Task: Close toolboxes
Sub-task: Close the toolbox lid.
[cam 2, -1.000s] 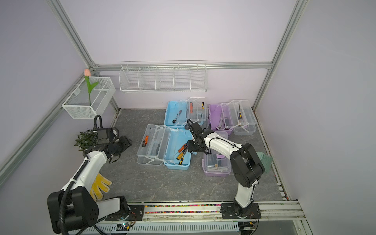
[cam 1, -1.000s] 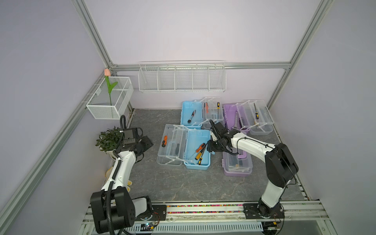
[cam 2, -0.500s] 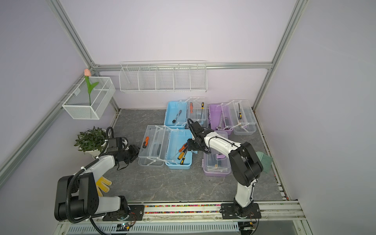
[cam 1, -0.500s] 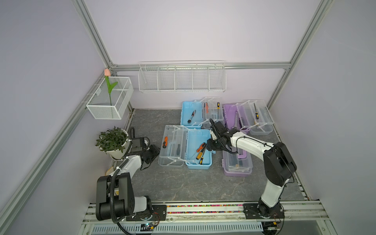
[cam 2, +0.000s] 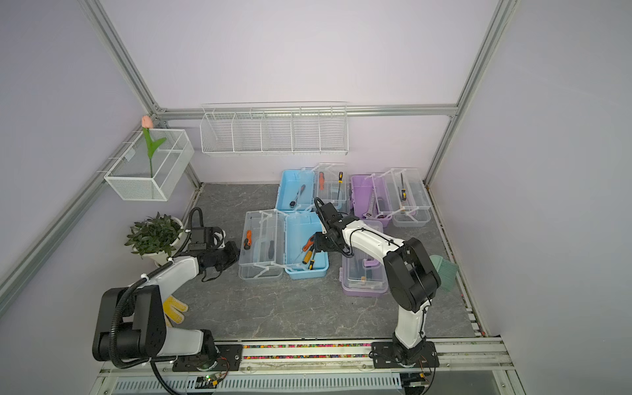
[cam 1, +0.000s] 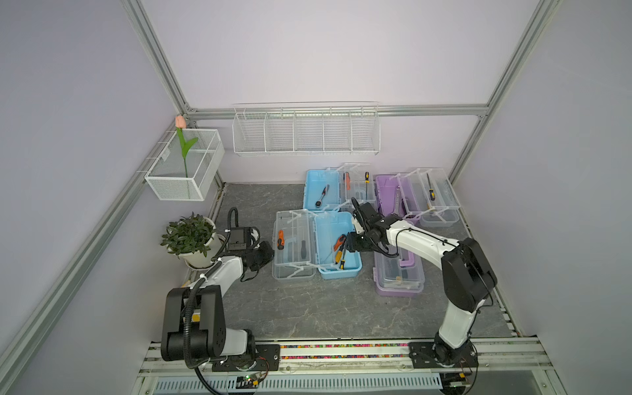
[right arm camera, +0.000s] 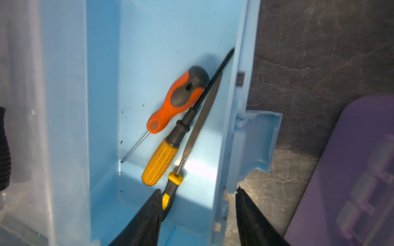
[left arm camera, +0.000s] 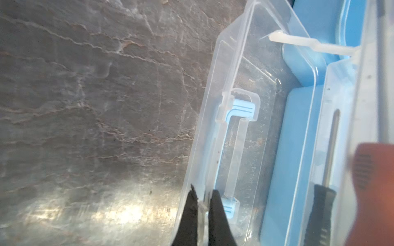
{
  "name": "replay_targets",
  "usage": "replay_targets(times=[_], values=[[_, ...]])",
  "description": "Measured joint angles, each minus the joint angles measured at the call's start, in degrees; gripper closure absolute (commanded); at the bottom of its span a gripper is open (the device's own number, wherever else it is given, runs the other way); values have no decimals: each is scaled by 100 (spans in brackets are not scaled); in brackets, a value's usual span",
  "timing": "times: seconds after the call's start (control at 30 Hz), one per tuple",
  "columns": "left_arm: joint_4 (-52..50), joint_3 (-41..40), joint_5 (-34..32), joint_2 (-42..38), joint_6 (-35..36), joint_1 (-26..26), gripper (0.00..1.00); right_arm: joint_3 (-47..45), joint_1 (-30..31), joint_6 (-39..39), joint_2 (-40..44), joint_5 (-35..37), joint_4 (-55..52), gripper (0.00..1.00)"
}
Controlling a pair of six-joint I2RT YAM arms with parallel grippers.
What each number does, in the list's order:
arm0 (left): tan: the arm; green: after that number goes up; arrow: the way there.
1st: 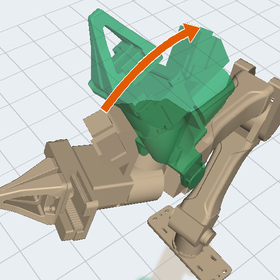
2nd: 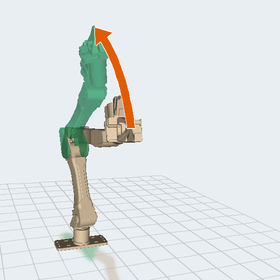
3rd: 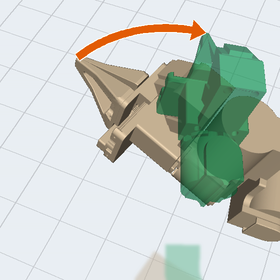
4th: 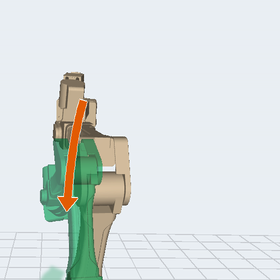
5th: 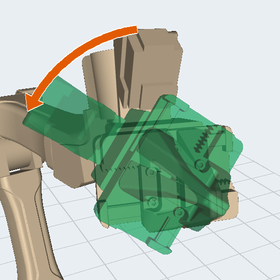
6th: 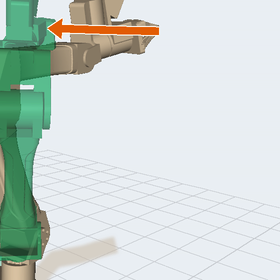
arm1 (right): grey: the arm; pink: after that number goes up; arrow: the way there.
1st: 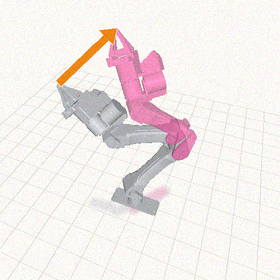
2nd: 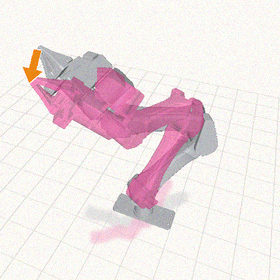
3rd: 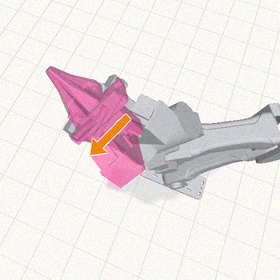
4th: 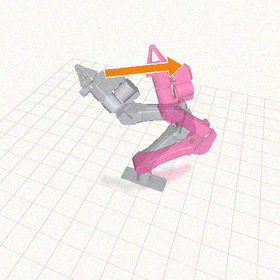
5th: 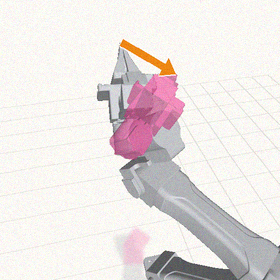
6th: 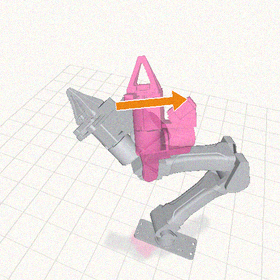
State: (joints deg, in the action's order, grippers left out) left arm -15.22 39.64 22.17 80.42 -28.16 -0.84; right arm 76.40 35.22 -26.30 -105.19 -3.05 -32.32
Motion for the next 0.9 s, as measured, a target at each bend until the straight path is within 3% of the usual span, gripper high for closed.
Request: replay_targets(times=[0.5,0.7,0.9], values=[[-2465,1685,-1884,-232,723,-979,100,-127,-7,107,61,-330,61,60],[-3427,2533,-2474,-505,1005,-1198,100,-437,219,76,221,-444,201,73],[-4052,2964,-2874,-614,1246,-1456,100,-555,581,-7,278,-433,393,79]])
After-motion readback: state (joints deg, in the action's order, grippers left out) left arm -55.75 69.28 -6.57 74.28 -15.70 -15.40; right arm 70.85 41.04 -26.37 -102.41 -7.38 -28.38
